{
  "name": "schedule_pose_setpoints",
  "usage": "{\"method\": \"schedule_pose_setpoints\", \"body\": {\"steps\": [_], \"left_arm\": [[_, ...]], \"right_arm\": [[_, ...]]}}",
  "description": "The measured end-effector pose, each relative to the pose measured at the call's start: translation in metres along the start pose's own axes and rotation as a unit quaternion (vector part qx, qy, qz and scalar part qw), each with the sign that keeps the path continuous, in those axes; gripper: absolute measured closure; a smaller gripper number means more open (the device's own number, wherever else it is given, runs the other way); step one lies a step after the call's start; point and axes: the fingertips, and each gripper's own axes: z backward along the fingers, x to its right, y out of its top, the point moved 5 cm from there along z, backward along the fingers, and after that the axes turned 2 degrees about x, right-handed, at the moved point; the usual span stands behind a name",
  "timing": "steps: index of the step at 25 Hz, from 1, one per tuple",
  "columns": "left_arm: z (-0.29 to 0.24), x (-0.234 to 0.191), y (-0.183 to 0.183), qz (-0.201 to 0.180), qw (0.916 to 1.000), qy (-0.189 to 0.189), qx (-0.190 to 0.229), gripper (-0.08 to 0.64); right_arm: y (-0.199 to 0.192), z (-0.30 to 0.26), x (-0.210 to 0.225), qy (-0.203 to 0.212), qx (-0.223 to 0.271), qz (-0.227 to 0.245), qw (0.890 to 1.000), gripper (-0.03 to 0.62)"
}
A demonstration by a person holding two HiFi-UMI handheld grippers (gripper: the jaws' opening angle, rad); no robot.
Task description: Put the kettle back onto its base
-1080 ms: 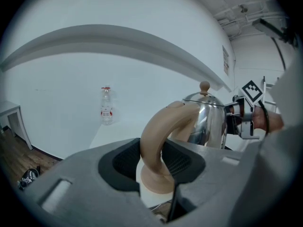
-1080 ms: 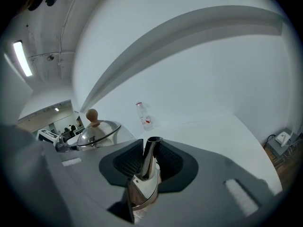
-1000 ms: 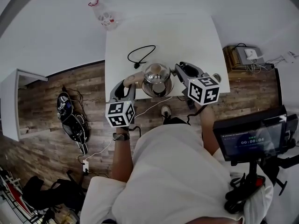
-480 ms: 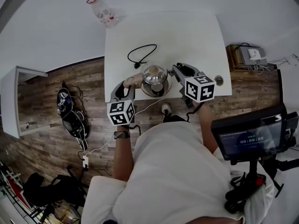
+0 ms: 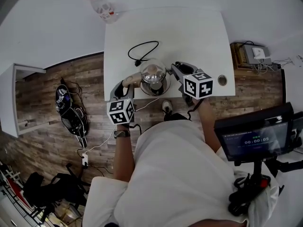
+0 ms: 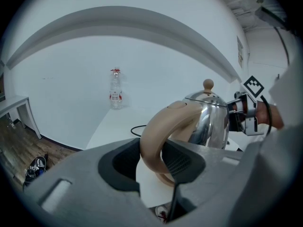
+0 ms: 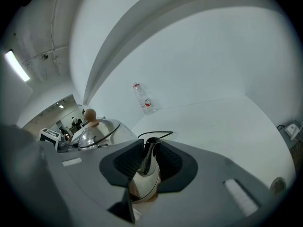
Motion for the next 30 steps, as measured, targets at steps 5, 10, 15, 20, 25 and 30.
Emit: {"method": "schedule_pose_setpoints", "body": {"steps": [5, 10, 15, 20, 25, 30], "left_arm": [[0.0, 0.0, -0.005, -0.001, 1.0, 0.002, -0.006, 0.413], [-0.002, 0.0, -0.01, -0.002, 0.9999, 0.001, -0.012, 0.413], [-0.004, -0.001, -0.013, -0.002, 0.9999, 0.002, -0.016, 0.413], [-0.007, 0.0, -0.014, -0.002, 0.9998, -0.001, -0.017, 0.413], [-0.012, 0.002, -0.012, -0.007, 0.9998, -0.004, -0.018, 0.413], [-0.016, 0.003, -0.015, -0.008, 0.9996, -0.007, -0.028, 0.413]], "right_arm": [[-0.004, -0.002, 0.0, 0.001, -0.008, 0.004, 1.0, 0.508], [-0.009, -0.003, 0.002, -0.001, -0.013, 0.002, 1.0, 0.508], [-0.012, -0.006, 0.004, -0.003, -0.018, 0.001, 1.0, 0.506], [-0.012, -0.006, 0.006, -0.005, -0.016, 0.003, 1.0, 0.506], [-0.009, -0.007, 0.01, -0.01, -0.012, 0.001, 1.0, 0.508], [-0.011, -0.007, 0.012, -0.016, -0.016, 0.001, 1.0, 0.506]]}}
